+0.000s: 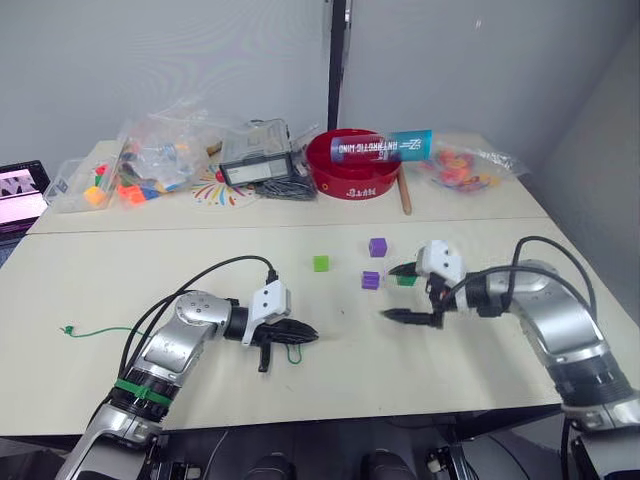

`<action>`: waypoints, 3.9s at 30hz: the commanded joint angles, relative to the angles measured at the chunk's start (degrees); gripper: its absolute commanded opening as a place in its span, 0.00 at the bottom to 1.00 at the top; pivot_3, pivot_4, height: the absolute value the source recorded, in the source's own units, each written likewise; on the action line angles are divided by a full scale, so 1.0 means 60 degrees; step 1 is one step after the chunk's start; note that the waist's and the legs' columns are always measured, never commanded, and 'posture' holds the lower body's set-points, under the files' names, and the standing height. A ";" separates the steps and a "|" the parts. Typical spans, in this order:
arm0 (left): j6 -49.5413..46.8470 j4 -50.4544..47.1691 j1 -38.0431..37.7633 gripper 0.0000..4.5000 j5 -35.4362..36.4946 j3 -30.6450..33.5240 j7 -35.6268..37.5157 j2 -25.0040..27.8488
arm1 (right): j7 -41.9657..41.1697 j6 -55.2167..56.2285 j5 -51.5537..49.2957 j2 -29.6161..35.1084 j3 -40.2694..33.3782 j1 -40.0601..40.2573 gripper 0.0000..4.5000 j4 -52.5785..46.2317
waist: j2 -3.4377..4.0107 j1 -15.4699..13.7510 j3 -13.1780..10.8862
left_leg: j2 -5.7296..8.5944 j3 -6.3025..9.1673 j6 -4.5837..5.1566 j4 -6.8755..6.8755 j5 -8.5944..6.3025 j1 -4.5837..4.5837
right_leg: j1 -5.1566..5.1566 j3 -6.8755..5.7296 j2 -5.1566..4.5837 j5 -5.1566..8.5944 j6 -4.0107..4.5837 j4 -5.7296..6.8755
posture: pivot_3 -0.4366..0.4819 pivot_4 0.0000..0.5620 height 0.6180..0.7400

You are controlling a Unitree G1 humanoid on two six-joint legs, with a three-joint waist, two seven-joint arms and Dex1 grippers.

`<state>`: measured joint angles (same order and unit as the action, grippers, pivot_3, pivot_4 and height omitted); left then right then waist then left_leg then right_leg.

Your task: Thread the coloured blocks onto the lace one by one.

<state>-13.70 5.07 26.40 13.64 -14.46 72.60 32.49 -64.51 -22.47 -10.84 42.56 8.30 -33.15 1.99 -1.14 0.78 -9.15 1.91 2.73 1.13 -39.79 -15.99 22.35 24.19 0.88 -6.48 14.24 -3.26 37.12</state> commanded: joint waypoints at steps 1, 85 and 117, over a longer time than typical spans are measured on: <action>0.0009 -0.0425 -0.0137 0.00 0.0183 0.0176 -0.0007 0.0077 | 0.0206 0.0981 0.0629 0.0137 -0.0074 -0.0891 0.99 0.1533 | 0.0000 0.0007 0.0000 | 0.0000 -0.0002 0.0000 0.0002 0.0000 0.0002 | 0.0002 0.0002 0.0000 0.0000 0.0000 0.0000 | 0.48 0.27 1.00; -0.0082 -0.1328 -0.0577 0.00 -0.0114 0.0210 -0.0367 0.0812 | -0.0085 -0.1045 0.0941 -0.1496 0.2441 0.0480 0.27 -0.1404 | 0.0004 -0.0002 -0.0001 | 0.0010 0.0017 -0.0007 -0.0004 0.0004 0.0024 | 0.0010 -0.0010 -0.0008 -0.0007 -0.0011 0.0006 | 0.48 0.27 1.00; -0.0659 -0.1971 -0.0076 0.00 -0.0620 -0.0454 -0.0680 0.0408 | -0.0165 -0.1301 0.1024 -0.1256 0.2675 0.0477 0.27 -0.1851 | 0.0004 -0.0016 -0.0001 | 0.0011 0.0018 -0.0007 -0.0006 0.0004 0.0024 | 0.0006 -0.0010 -0.0009 -0.0007 -0.0012 0.0006 | 0.48 0.27 1.00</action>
<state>-17.68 -3.52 24.98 9.08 -16.90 68.13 35.11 -65.66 -30.14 -4.65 34.97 24.08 -30.59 -7.66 -1.12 0.68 -9.16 1.98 2.83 1.09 -39.83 -15.97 22.50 24.23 0.82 -6.53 14.20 -3.33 37.16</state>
